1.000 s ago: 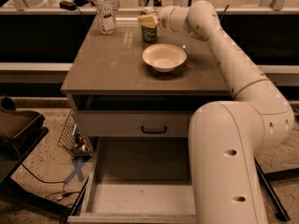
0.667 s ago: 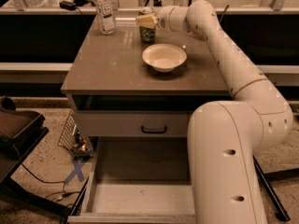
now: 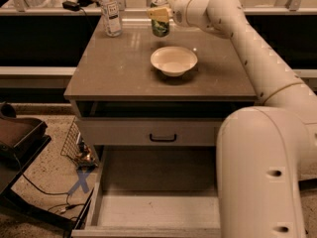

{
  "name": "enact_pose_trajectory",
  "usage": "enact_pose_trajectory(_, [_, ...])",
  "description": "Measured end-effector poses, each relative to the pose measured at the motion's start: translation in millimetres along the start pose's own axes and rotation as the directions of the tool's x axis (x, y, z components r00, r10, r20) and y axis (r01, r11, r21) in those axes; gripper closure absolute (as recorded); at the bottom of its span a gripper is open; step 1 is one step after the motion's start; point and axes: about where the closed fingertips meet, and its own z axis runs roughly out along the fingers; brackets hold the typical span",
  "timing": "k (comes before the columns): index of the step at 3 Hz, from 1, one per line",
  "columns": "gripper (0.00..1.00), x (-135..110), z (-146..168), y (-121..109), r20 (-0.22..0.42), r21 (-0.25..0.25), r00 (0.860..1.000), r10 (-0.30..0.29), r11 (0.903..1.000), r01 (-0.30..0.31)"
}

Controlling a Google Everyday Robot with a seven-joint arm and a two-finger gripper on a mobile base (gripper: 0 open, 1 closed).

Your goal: Place green can into middle drawer

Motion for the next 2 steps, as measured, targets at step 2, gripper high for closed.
enact_pose_trajectory(2, [1.00, -54, -99, 14, 0.088, 0.103, 0.994, -0.063, 0.9932, 0.054])
